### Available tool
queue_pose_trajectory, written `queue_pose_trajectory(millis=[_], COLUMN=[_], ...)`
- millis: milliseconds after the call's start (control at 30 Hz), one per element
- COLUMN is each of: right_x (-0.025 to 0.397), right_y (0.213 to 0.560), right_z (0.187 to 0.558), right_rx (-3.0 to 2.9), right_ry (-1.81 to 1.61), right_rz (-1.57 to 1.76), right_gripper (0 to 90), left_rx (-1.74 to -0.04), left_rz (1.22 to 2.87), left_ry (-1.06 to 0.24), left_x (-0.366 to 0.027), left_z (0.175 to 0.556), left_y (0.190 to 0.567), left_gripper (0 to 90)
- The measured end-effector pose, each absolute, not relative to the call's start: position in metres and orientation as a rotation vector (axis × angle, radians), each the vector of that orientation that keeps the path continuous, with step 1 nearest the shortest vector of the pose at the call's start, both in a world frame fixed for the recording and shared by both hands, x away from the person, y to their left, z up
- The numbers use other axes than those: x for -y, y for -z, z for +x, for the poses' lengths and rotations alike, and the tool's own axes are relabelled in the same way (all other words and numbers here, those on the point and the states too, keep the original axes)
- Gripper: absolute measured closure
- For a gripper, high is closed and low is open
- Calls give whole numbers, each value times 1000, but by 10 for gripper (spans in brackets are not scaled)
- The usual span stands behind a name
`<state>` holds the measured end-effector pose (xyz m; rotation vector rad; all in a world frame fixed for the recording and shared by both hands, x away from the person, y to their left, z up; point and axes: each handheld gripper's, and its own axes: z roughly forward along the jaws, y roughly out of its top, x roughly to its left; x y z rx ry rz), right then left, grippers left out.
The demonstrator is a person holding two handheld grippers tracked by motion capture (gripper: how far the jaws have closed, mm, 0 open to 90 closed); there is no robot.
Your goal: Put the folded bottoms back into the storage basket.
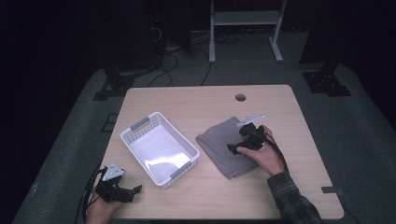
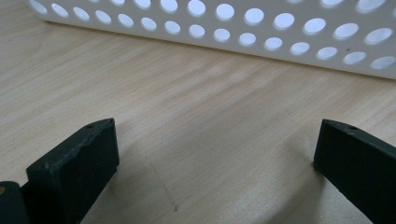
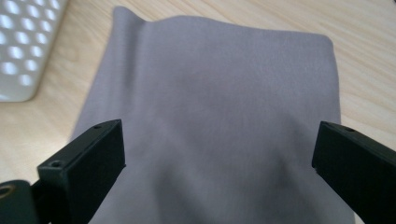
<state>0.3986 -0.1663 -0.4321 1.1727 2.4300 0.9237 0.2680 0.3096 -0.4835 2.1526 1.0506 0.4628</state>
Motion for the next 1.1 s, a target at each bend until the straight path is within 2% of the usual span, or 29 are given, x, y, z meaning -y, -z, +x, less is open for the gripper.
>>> queue_pose_trajectory(millis=[467, 767, 800, 867, 1000, 1100], right_x=[156, 156, 155, 155, 157, 156], right_y=[469, 472, 471, 469, 466, 466], right_z=[423, 424, 423, 421, 415, 414], right_rx=[-2466, -2475, -2478, -2484, -2476, -2473], right_ry=[-845, -838, -833, -847, -917, -932], right_rz=[1228, 1245, 1245, 1223, 1194, 1198], right_gripper=[0, 6, 24, 116, 373, 417], left_rx=[-1051, -1049, -1048, -1051, -1055, -1055], left_rz=[2152, 2154, 2155, 2150, 2146, 2145], left_ry=[-464, -466, -467, -466, -465, -465], left_x=[-310, -310, -310, -310, -309, -309], left_z=[268, 269, 269, 269, 269, 269], left_y=[483, 483, 483, 484, 484, 484], left_gripper=[0, 0, 0, 0, 0, 0])
